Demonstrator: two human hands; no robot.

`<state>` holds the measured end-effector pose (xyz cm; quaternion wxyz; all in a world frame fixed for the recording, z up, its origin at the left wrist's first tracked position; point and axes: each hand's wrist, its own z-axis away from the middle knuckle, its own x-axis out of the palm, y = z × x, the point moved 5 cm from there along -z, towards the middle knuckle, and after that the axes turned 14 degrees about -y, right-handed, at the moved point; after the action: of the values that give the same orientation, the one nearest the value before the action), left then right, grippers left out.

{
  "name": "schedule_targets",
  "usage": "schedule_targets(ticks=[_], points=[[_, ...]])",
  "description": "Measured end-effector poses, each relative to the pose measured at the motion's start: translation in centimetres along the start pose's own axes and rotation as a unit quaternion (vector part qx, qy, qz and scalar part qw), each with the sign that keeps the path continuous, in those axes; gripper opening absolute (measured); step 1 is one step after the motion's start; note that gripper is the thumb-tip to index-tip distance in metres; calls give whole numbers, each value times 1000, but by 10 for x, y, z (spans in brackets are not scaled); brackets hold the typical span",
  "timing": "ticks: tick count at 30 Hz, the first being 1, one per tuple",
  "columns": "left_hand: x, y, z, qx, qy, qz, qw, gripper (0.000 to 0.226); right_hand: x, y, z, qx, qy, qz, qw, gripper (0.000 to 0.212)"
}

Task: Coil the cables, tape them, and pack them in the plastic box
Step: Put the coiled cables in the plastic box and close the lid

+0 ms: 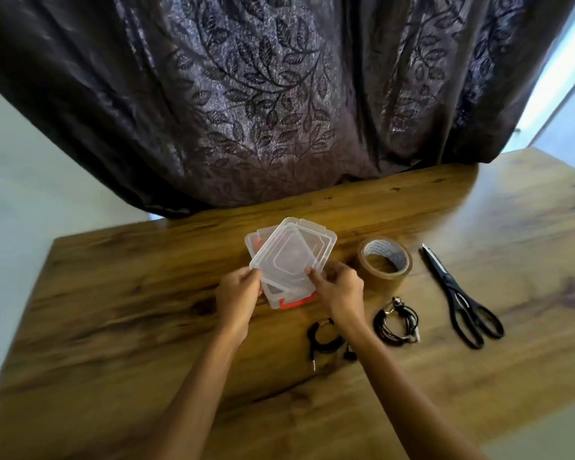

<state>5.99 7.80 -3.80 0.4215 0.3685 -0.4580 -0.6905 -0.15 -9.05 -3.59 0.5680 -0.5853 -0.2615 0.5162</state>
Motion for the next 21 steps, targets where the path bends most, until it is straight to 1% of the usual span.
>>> schedule_targets(ticks=[4, 8, 11, 13, 14, 16, 18, 21], points=[[-11, -16, 22, -5, 13, 20, 1000, 21, 16, 5, 20, -2, -11, 12, 1000, 29], [-14, -24, 37, 8, 19, 38, 999, 18, 21, 6, 30, -11, -29, 18, 999, 30], [-13, -27, 37, 10, 26, 28, 999, 16, 19, 8, 32, -11, -32, 23, 999, 31], [-12, -27, 37, 10, 30, 15, 999, 20, 18, 8, 32, -10, -29, 20, 999, 33], [-13, -26, 37, 15, 36, -3, 999, 25, 17, 9, 32, -11, -28, 24, 999, 34], [-16, -24, 37, 40, 65, -97, 992, 38, 16, 9, 32, -15, -33, 38, 999, 36], [-18, -18, 39, 67, 104, -186, 975, 37, 15, 11, 32, -17, -46, 38, 998, 35], [-21, -10, 42, 88, 134, -214, 964, 35, 11, 12, 34, -21, -39, 30, 999, 33]])
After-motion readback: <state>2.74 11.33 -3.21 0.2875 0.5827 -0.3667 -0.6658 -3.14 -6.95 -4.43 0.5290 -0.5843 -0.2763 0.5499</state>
